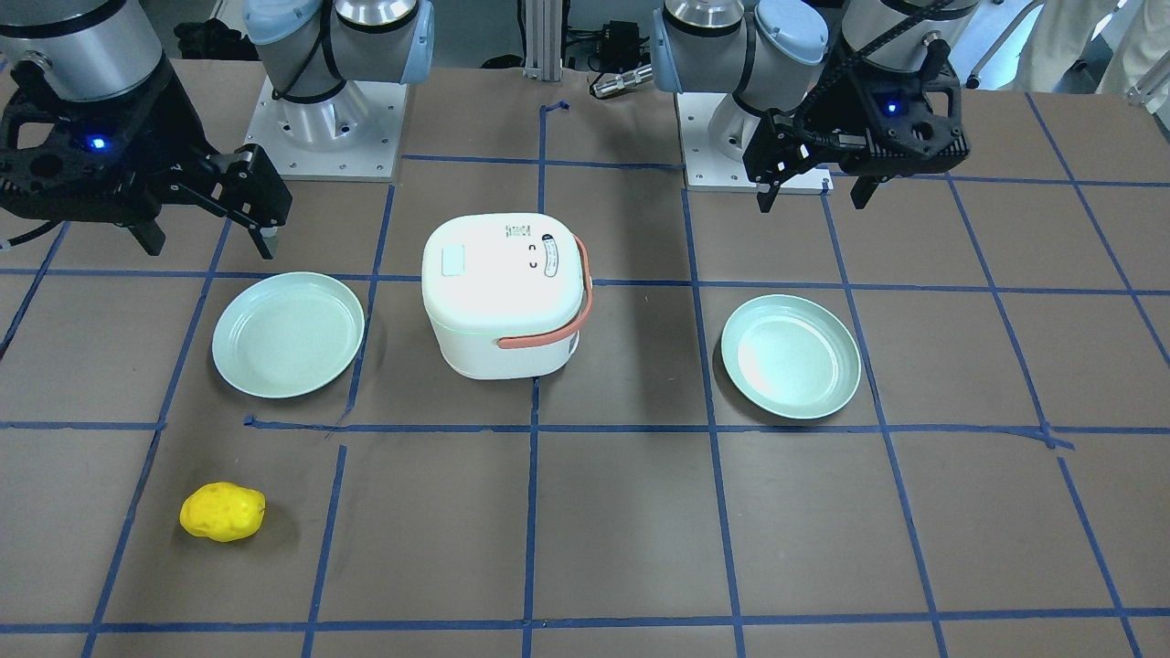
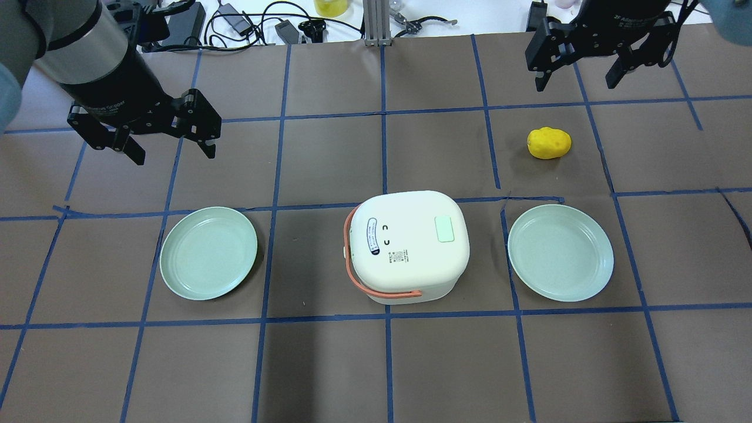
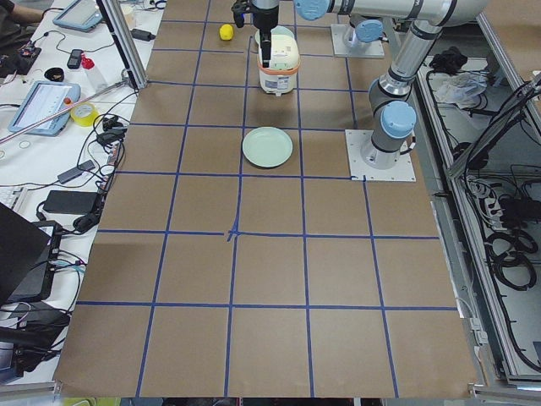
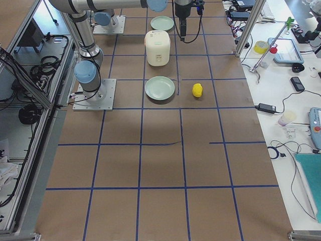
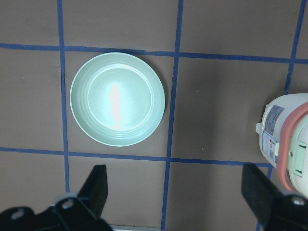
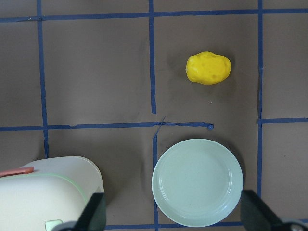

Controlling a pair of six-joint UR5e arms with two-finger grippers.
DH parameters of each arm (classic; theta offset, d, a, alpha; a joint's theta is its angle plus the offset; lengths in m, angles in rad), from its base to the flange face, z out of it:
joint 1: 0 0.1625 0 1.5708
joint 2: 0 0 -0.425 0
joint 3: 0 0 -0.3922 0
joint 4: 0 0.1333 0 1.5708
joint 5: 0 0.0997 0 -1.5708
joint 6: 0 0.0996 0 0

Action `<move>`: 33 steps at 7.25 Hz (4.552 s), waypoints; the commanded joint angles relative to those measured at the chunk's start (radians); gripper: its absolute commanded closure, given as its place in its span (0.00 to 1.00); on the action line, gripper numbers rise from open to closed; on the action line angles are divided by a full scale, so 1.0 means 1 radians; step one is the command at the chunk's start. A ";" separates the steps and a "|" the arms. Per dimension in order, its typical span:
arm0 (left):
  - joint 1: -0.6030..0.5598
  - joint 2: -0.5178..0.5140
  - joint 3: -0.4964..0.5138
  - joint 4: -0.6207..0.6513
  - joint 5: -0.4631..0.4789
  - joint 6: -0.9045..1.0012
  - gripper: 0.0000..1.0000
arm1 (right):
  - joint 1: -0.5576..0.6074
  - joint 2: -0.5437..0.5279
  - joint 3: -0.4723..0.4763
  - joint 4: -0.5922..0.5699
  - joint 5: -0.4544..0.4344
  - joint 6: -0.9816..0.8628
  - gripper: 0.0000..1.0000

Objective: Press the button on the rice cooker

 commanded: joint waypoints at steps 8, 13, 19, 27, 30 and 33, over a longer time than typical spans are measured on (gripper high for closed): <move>0.000 0.000 0.000 0.000 0.000 0.001 0.00 | 0.006 -0.009 0.011 0.006 0.003 0.000 0.00; 0.000 0.000 0.000 0.000 0.000 0.001 0.00 | 0.061 -0.035 0.092 0.014 0.047 0.010 0.59; 0.000 0.000 0.000 0.000 0.000 0.001 0.00 | 0.287 -0.032 0.360 -0.188 0.044 0.258 0.98; 0.000 0.000 0.000 0.000 0.000 0.001 0.00 | 0.324 -0.005 0.414 -0.298 0.032 0.255 0.94; 0.000 0.000 0.000 0.000 0.000 0.001 0.00 | 0.316 -0.015 0.367 -0.287 0.000 0.255 0.00; 0.000 0.000 0.000 0.000 0.000 0.001 0.00 | 0.154 -0.011 0.131 -0.072 -0.005 0.179 0.00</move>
